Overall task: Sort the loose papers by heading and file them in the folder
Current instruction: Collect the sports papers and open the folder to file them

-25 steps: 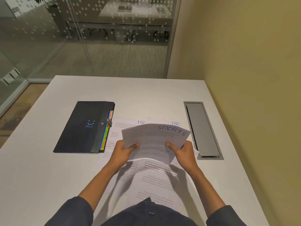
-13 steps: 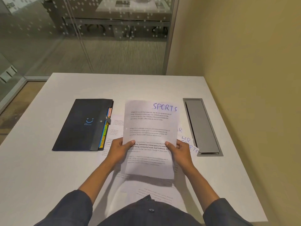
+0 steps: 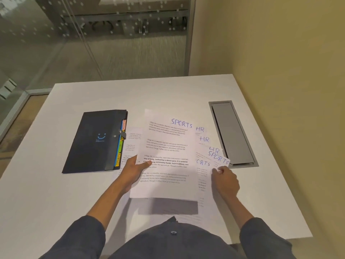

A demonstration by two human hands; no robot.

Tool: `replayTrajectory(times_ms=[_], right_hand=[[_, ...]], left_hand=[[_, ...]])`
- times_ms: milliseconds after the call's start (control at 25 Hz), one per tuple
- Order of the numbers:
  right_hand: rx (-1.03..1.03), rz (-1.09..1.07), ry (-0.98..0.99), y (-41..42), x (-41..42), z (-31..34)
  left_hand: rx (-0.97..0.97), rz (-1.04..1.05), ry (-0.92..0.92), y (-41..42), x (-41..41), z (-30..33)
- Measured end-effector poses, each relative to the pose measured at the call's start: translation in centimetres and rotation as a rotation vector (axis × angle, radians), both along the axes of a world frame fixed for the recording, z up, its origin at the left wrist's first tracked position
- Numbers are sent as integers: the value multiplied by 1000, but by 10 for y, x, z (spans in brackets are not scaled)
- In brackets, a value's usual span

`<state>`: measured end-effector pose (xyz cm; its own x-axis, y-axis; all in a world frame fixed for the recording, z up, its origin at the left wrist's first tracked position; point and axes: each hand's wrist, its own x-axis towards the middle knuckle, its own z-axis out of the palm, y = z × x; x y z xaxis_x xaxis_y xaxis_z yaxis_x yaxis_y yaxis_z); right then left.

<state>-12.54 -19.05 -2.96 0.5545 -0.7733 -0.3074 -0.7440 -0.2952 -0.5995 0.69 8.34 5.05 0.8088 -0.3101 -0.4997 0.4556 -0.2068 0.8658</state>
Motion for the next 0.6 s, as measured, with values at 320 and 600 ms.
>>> replayTrajectory(times_ms=[320,600], right_hand=[[-296,13,285,-26,-2,-35],[-327,9,317,-13,5,-40]], left_hand=[[61,-4,30,-3,2,2],[79,18,31,-9,0,6]])
